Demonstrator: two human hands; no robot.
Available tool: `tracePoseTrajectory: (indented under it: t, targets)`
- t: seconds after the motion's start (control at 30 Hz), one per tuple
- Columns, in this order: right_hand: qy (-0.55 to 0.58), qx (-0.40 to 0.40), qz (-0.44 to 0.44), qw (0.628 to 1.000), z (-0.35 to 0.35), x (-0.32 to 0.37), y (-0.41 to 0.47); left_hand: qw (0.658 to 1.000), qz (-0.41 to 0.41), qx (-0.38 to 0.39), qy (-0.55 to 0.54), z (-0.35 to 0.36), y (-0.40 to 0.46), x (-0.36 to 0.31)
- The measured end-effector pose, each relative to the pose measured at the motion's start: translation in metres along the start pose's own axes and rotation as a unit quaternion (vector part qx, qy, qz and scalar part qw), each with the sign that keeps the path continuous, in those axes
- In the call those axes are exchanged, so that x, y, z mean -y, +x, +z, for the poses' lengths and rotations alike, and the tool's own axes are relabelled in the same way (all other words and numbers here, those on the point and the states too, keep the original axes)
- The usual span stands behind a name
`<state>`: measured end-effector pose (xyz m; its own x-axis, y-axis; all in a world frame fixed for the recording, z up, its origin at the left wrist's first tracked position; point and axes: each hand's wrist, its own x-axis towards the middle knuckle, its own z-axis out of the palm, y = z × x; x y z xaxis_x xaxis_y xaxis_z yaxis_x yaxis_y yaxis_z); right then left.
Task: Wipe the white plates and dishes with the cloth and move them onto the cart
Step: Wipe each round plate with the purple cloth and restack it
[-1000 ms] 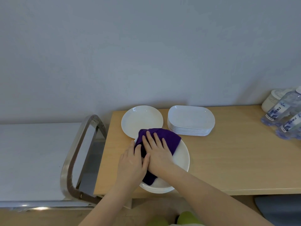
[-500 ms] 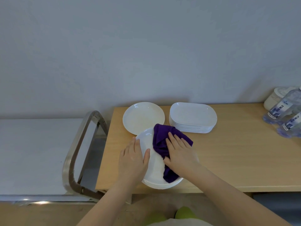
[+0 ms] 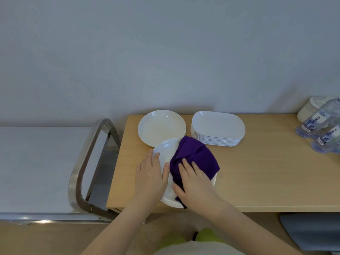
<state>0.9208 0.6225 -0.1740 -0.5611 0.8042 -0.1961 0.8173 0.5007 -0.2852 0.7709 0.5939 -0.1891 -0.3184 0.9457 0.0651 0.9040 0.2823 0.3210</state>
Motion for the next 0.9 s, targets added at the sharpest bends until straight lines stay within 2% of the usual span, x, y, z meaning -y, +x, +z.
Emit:
tracePoseTrajectory:
  t: [0.17,0.3,0.37,0.5,0.7,0.8,0.9]
  targets:
    - [0.049,0.005,-0.065,0.997,0.009,0.025,0.005,1.000,0.000,0.004,-0.010,0.000,0.001,0.000]
    - [0.108,0.017,-0.091,0.990,0.002,0.015,0.002,1.000,0.006,0.006,-0.006,0.000,0.001,0.000]
    - [0.076,0.041,-0.094,0.992,-0.005,0.003,-0.002,1.000,0.016,0.007,0.011,0.000,0.001,0.002]
    - [-0.016,0.072,-0.063,0.995,-0.018,-0.024,-0.006,0.999,0.020,0.011,0.028,0.001,0.002,0.006]
    - [-0.116,0.032,0.011,0.993,-0.016,-0.037,0.001,1.000,-0.007,0.004,0.004,0.005,0.002,0.009]
    - [-0.104,-0.008,0.037,0.994,-0.009,-0.035,0.017,1.000,-0.004,0.008,0.001,0.008,0.003,0.010]
    - [-0.070,-0.031,0.025,0.997,-0.006,-0.029,0.038,1.000,0.003,0.010,-0.016,0.010,0.004,0.011]
